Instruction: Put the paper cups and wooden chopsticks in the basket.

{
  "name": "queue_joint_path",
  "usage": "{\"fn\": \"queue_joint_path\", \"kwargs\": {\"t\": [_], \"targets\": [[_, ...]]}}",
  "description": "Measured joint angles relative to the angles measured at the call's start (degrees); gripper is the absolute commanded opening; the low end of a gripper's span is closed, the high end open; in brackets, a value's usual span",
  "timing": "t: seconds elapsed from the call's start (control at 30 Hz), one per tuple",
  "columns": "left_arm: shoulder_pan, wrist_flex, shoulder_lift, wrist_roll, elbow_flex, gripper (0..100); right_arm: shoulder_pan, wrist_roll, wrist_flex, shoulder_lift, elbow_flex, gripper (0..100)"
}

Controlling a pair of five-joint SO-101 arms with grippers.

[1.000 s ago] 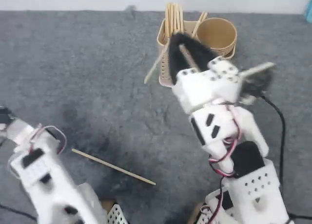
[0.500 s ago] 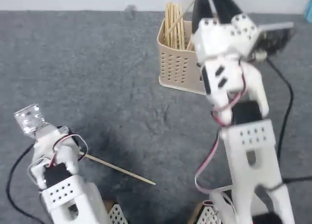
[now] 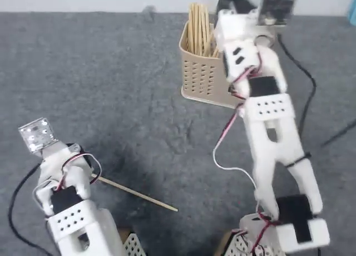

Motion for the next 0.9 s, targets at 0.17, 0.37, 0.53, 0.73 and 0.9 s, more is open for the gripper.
{"fn": "queue_joint_path", "kwargs": {"t": [0.17,0.37,0.53,0.73,0.9], "targets": [[0.0,0.0,0.0,0.0,0.0,9,-3.3,1.8,1.4,6.0,-1.0,1.3],[0.0,0.0,0.0,-0.1,0.0,9,-6.3,7.6,1.0,10.2,-4.0,13.2],[0.0,0.0,0.0,-0.1,0.0,9,-7.3,8.4,2.5,11.3,-6.6,16.9],[0.0,0.0,0.0,-0.1,0.0,9,-7.6,7.8,14.8,9.4,-13.0,16.7],[0.0,0.0,0.0,-0.1,0.0,9,-7.4,4.1,25.4,1.8,-15.6,16.7]]}}
